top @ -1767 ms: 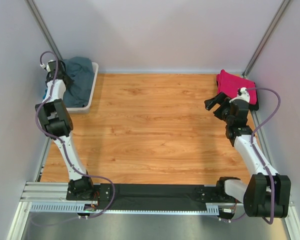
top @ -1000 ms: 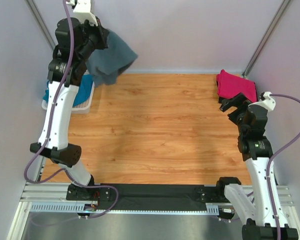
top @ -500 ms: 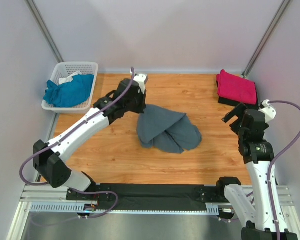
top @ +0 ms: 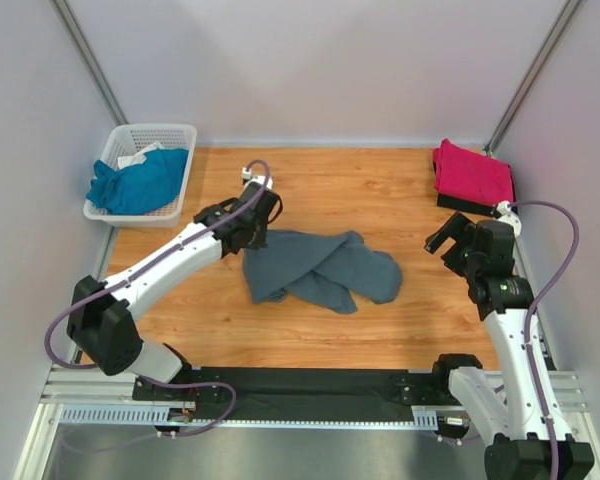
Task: Fold and stack the t-shirts
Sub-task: Move the tshirt to the center of the board
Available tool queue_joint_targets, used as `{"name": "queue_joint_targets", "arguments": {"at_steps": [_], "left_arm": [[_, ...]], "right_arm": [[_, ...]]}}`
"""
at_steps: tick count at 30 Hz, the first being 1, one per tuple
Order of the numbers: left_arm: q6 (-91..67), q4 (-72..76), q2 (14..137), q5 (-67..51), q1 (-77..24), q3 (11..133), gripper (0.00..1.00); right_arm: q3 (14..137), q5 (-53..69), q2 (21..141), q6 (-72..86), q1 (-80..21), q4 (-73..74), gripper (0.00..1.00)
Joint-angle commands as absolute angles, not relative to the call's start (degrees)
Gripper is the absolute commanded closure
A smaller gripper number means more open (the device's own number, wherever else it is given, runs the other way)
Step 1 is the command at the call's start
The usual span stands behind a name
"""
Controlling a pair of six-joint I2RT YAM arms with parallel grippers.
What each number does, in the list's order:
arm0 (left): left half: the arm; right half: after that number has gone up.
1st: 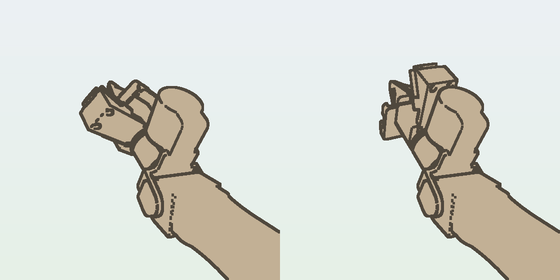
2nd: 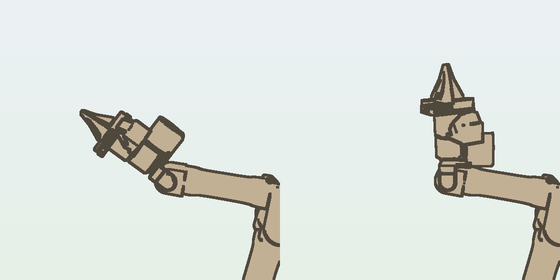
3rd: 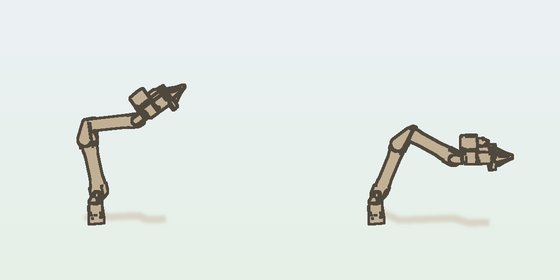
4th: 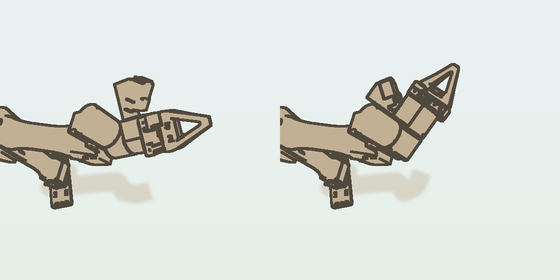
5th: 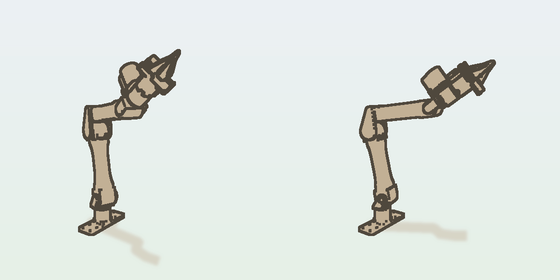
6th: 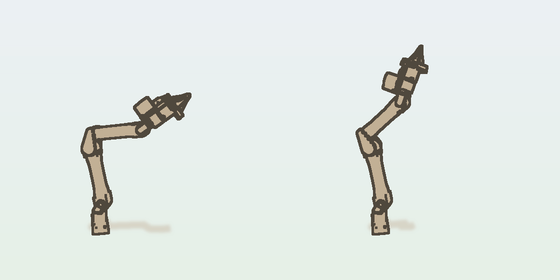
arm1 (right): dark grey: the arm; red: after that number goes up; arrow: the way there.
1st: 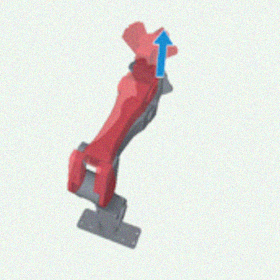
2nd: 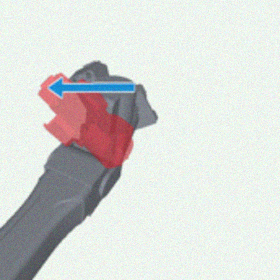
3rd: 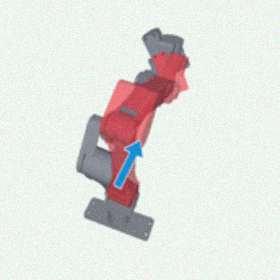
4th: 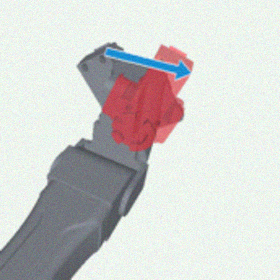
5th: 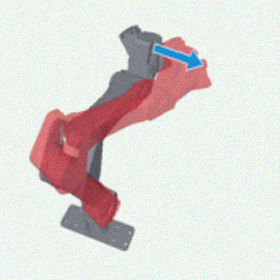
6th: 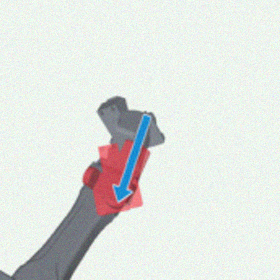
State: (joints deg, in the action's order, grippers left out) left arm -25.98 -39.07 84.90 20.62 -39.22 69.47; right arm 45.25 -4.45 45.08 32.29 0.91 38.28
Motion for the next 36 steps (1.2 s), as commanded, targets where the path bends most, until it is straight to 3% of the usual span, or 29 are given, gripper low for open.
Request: {"name": "queue_joint_targets", "arguments": {"at_steps": [1, 6, 10, 25, 26, 27, 29, 30, 36], "left_arm": [[-22.78, -47.10, 76.66, 35.07, -35.34, 77.32, 1.00], [-10.74, -46.40, 67.94, 31.91, -33.31, 83.92, 1.00], [-7.12, -50.18, 69.78, 19.90, -33.66, 94.91, 1.00], [-27.41, -42.80, 103.14, 18.02, -54.66, 99.22, 0.99], [-28.12, -43.41, 104.84, 18.19, -55.10, 100.53, 0.92], [-28.56, -44.55, 106.16, 18.72, -55.63, 103.33, 0.59], [-28.22, -45.70, 107.23, 20.21, -55.63, 104.67, 0.10], [-27.69, -45.27, 106.62, 22.56, -55.63, 104.42, 0.02], [-29.69, -44.74, 94.68, 24.09, -50.37, 96.36, 0.01]], "right_arm": [[45.26, -1.67, 46.31, 31.11, 0.70, 33.32, 0.00], [46.76, -1.40, 48.69, 31.64, 0.70, 32.78, 0.00], [45.97, -3.07, 47.99, 32.08, 0.70, 31.91, 0.00], [46.05, -10.90, 45.53, 29.80, 0.70, 36.30, 0.00], [46.23, -10.99, 45.53, 29.36, 0.70, 36.65, 0.00], [47.01, -10.99, 45.53, 28.22, 0.70, 37.35, 0.00], [47.63, -10.38, 45.44, 27.08, 0.79, 37.88, 0.00], [47.81, -9.94, 44.66, 26.29, 0.70, 37.88, 0.00], [45.79, 1.99, 43.33, 25.14, 0.27, 30.52, 0.00]]}}
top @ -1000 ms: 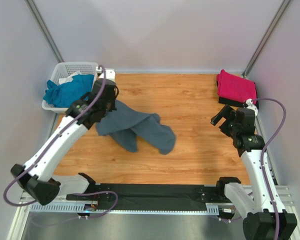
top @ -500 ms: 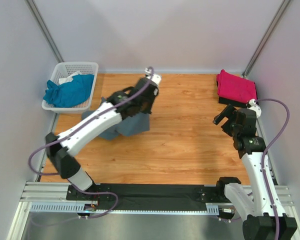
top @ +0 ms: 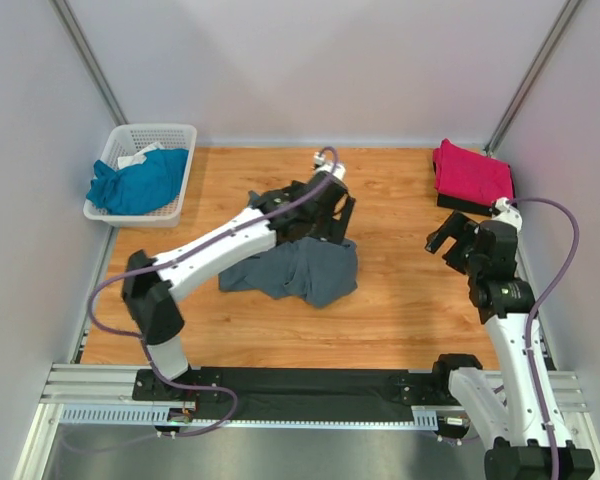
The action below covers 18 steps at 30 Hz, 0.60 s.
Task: Fold and stack the t-shirts
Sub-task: Move the tshirt to the center of the board, then flatten the tshirt out
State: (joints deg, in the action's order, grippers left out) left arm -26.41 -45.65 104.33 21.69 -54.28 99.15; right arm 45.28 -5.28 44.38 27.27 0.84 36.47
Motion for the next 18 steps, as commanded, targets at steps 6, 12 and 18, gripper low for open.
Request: {"name": "queue_joint_targets", "arguments": {"at_steps": [6, 12, 18], "left_arm": [[-37.16, -40.87, 76.67, 17.78, -37.81, 75.20, 0.01], [-41.13, -40.96, 68.39, 10.82, -26.38, 61.71, 0.02], [-44.73, -40.52, 62.06, 5.82, -17.42, 52.31, 0.03]], "right_arm": [[51.14, -4.90, 48.59, 19.43, -18.22, 28.65, 0.00], [62.48, -19.24, 62.64, 13.72, -41.61, 29.44, 0.00], [71.96, -25.14, 80.13, 7.82, -58.33, 26.90, 0.00]]}}
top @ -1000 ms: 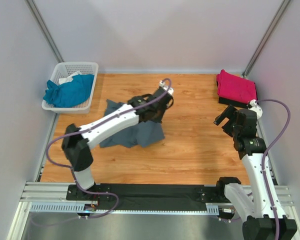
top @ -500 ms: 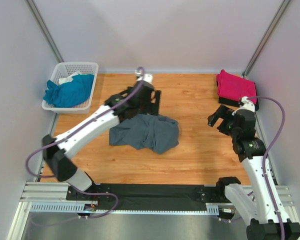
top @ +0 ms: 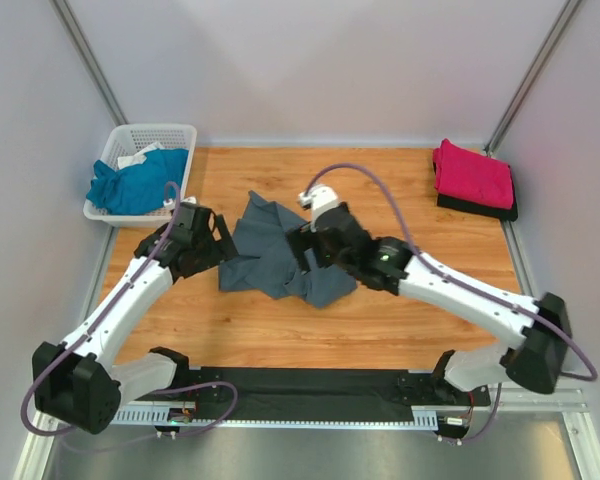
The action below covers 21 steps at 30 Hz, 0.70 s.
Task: Fold and stack the t-shirts
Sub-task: Flatten the tshirt out
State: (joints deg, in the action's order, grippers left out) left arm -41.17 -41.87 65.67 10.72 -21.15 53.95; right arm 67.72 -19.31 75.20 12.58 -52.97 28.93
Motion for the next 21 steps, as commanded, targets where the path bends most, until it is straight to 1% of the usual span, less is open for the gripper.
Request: {"name": "queue_joint_targets", "arguments": {"at_steps": [1, 4, 7, 10, 14, 15, 16, 17, 18, 21], "left_arm": [[-45.00, -40.00, 61.27, 4.58, -15.92, 51.25, 0.04], [-45.53, -38.59, 59.33, 0.54, -10.56, 47.47, 0.09], [-45.35, -38.58, 57.92, 0.96, -9.84, 45.71, 0.11], [-45.09, -38.41, 57.57, 2.10, -9.58, 44.83, 0.15], [-45.18, -37.53, 59.23, 2.38, -9.23, 43.95, 0.16], [-45.18, -37.18, 59.67, 1.50, -9.14, 43.86, 0.16], [-45.18, -36.22, 60.72, 0.89, -9.14, 43.77, 0.19], [-45.18, -35.51, 61.25, 0.36, -9.14, 43.60, 0.19], [-45.18, -34.64, 61.78, -1.30, -9.14, 43.51, 0.21], [-45.09, -33.93, 64.24, -3.69, -9.14, 43.68, 0.21]], "right_arm": [[73.03, -24.53, 83.98, 7.91, -59.23, 26.55, 0.00], [76.11, -22.33, 90.16, 9.57, -60.64, 25.49, 0.00], [78.04, -23.46, 95.51, 12.38, -60.64, 25.57, 0.01], [79.54, -27.67, 100.09, 15.54, -60.73, 28.03, 0.00], [78.58, -26.11, 103.35, 17.66, -60.73, 28.13, 0.01], [78.40, -25.76, 103.88, 18.10, -60.56, 27.52, 0.06], [78.31, -25.66, 105.10, 18.54, -60.56, 27.51, 0.09], [78.57, -25.75, 105.64, 19.24, -60.56, 27.68, 0.11], [78.84, -26.01, 106.17, 20.81, -60.21, 28.56, 0.16], [79.54, -26.11, 107.58, 24.60, -58.98, 31.02, 0.20]]}}
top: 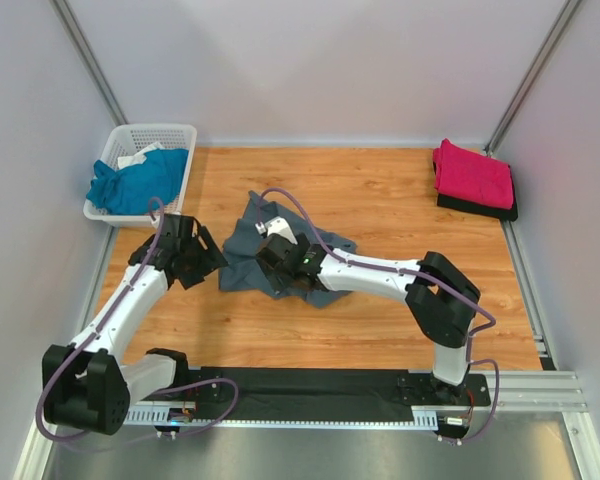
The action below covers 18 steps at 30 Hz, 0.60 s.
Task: Fold and stack the t-shirts
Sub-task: Flatten the tshirt out
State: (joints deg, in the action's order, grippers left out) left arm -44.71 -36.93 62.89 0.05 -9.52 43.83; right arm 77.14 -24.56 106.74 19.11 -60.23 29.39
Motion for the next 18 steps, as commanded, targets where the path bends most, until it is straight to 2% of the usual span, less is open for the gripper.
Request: {"name": "queue_joint_targets", "arguments": {"at_steps": [1, 13, 14, 16, 17, 18], "left_arm": [[-45.09, -33.40, 65.03, -4.04, -9.14, 43.68, 0.22], [-46.41, -29.88, 70.75, -5.98, -9.14, 42.36, 0.29], [-46.32, -29.80, 71.10, -5.89, -9.14, 42.28, 0.29], [-45.88, -29.53, 71.72, -5.98, -9.14, 42.19, 0.30], [-45.97, -29.18, 71.89, -6.15, -9.14, 41.84, 0.33], [-45.88, -28.31, 72.07, -6.33, -9.23, 41.57, 0.35]], "right_arm": [[79.28, -25.93, 107.84, 25.13, -58.63, 30.94, 0.20], [76.90, -23.39, 108.89, 27.77, -57.04, 28.83, 0.48], [76.82, -23.12, 108.98, 27.86, -57.04, 28.65, 0.54], [76.64, -22.24, 109.51, 28.21, -56.69, 28.21, 0.59], [76.38, -21.98, 109.51, 28.73, -56.60, 28.13, 0.68], [76.46, -21.97, 109.69, 29.00, -56.25, 28.04, 0.72]]}}
